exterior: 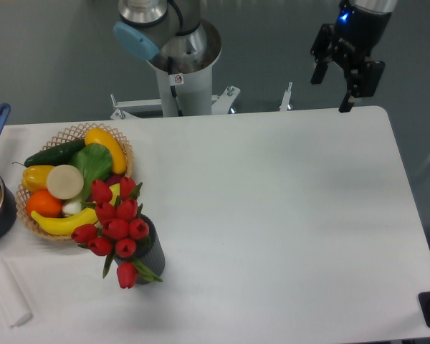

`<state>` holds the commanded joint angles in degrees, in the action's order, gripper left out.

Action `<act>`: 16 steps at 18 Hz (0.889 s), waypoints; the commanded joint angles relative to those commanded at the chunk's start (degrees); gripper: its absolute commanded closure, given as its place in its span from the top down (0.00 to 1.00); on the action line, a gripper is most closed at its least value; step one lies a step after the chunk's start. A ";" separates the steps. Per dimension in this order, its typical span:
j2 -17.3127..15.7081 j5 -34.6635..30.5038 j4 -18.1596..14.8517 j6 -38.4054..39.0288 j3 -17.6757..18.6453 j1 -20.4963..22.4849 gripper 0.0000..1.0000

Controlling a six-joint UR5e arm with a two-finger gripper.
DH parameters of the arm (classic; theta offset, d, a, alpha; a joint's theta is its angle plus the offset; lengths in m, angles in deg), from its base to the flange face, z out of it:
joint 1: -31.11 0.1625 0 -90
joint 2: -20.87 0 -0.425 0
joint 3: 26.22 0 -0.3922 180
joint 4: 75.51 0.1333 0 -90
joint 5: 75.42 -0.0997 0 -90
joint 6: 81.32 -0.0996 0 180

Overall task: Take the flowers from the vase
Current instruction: 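Open the gripper and move it toward the red tulips in the vase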

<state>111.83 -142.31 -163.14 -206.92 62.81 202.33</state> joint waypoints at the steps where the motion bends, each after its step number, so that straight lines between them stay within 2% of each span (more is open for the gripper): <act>1: -0.09 0.00 0.09 -0.09 0.09 -0.09 1.00; 5: -0.18 0.70 0.09 -0.09 0.26 0.00 1.00; 9: -1.31 5.36 0.26 2.88 1.93 -0.18 1.00; 11: -2.54 5.45 2.36 7.45 3.86 -0.18 1.00; 13: -3.16 5.54 6.49 11.32 5.18 -0.61 1.00; 16: -3.25 5.62 8.17 18.78 6.15 -2.90 1.00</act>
<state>108.58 -136.68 -154.96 -188.14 68.96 199.43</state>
